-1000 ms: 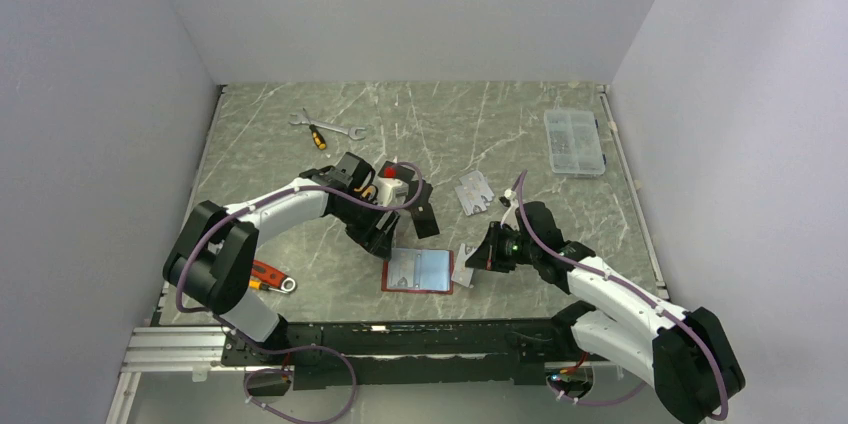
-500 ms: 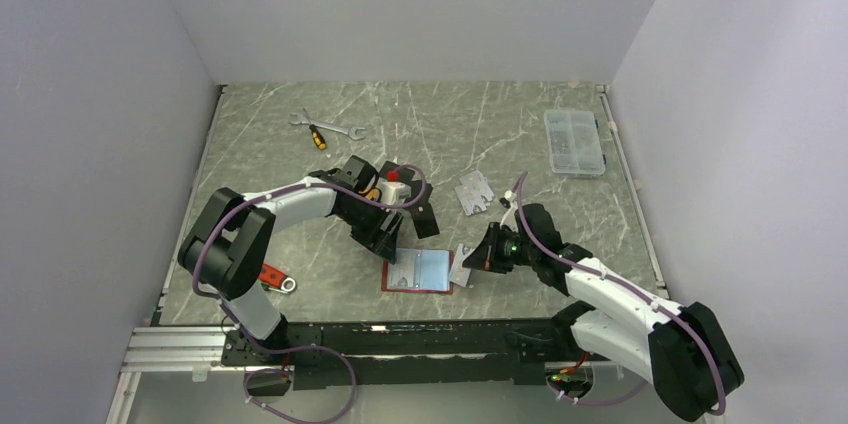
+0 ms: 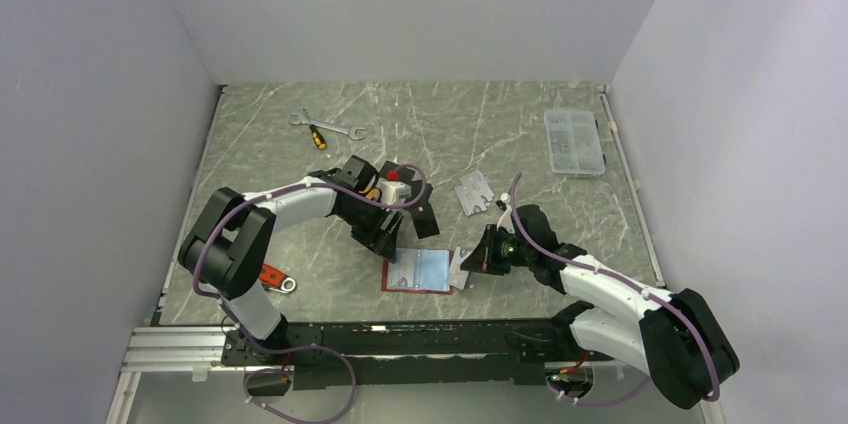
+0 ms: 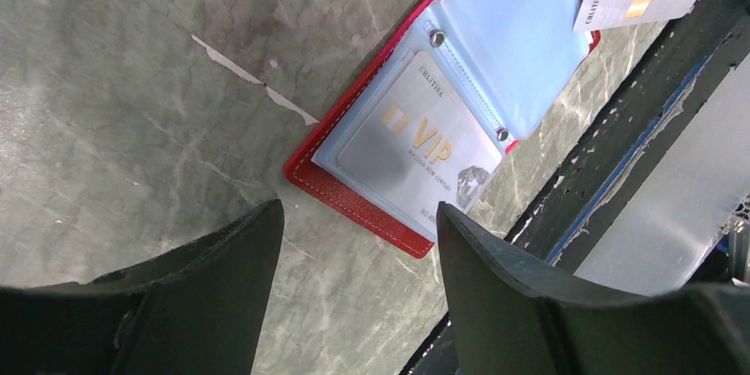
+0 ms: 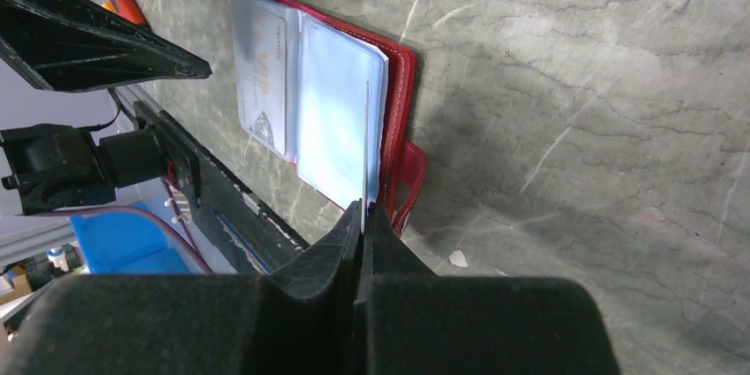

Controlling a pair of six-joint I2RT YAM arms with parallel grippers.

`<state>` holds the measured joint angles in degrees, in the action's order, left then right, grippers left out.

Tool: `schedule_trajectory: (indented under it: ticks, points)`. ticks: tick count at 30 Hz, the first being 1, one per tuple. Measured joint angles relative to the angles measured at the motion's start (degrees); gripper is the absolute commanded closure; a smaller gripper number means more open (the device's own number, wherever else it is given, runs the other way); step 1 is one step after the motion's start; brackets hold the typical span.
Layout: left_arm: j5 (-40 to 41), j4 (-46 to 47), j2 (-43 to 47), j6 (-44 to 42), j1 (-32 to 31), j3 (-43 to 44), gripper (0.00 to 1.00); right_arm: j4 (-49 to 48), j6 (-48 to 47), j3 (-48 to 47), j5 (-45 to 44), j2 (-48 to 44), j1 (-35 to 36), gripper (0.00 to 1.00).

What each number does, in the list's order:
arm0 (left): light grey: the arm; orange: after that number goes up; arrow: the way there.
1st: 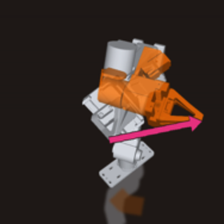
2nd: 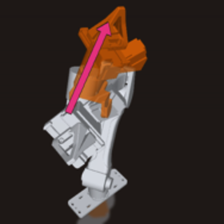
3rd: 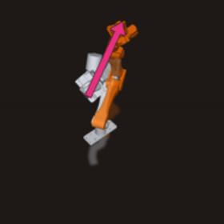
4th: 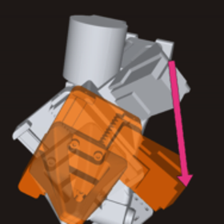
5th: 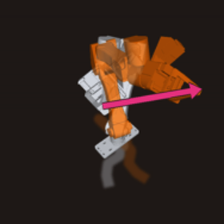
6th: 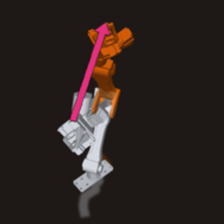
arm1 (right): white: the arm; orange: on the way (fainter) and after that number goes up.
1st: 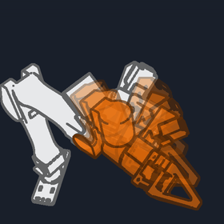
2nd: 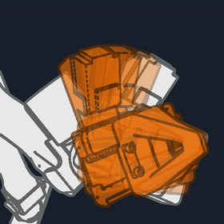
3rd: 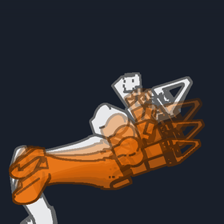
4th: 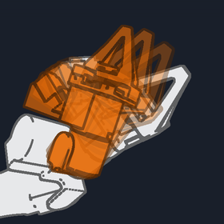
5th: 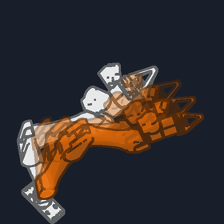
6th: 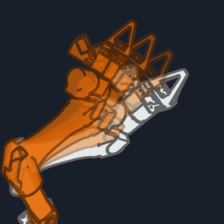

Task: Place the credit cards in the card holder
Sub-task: Turn over the card holder at the center of the board.

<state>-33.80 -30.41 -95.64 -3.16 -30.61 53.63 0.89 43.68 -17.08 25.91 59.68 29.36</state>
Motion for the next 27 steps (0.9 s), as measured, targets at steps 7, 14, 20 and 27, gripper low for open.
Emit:
schedule_trajectory:
  ticks: [7, 14, 20, 27]
  points:
    - [0.15, 0.0, 0.0, -0.09, 0.0, 0.0, 0.31, 0.44, -0.55, 0.0, -0.07, -0.24, 0.11, 1.0]
    - [0.2, -0.04, 0.0, -0.17, 0.0, 0.0, 0.32, 1.9, -1.46, 0.0, -0.2, -0.87, 0.11, 1.0]
    - [0.22, -0.04, 0.0, -0.17, 0.0, 0.0, 0.32, 2.16, -1.68, 0.0, -0.15, -0.98, 0.15, 1.0]
    - [0.22, -0.04, 0.0, -0.15, 0.0, 0.0, 0.32, 2.75, -1.77, 0.0, -0.17, -1.81, 0.15, 1.0]
